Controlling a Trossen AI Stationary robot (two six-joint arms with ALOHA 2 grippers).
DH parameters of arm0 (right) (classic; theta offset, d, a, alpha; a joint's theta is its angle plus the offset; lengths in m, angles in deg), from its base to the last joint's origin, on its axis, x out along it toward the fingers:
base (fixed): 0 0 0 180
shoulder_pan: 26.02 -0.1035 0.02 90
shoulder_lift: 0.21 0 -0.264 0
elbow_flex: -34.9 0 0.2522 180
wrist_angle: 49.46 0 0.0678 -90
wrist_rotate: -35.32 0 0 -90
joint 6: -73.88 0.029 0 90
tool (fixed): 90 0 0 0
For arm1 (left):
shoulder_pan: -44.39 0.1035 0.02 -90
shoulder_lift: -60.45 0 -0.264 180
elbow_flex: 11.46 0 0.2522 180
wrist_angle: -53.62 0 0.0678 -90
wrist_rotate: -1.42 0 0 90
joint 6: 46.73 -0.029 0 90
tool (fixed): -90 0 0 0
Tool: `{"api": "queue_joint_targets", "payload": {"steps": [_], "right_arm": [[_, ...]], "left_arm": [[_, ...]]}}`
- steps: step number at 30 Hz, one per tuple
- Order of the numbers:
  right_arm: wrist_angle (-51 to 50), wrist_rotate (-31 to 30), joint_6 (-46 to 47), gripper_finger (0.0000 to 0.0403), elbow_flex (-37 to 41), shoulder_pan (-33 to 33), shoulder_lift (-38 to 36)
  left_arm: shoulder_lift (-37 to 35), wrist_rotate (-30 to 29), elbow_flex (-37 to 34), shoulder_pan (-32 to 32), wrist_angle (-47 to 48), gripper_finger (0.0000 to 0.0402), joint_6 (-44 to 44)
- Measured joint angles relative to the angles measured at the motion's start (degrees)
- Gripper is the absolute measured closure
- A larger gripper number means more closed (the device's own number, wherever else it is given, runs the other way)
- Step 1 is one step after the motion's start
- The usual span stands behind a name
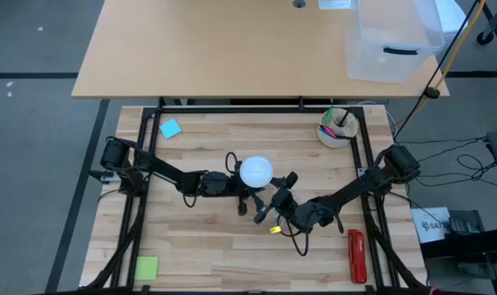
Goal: Screw lightbulb
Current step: Remove the lightbulb from the lamp
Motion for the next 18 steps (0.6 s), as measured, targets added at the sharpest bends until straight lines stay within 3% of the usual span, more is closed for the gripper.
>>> {"api": "queue_joint_targets", "payload": {"steps": [18], "right_arm": [[-0.1,1.0,0.0,0.0115,0.0,0.0,0.0]], "left_arm": [[0.0,0.0,0.0,0.0,0.0,0.0374,0.0]]}}
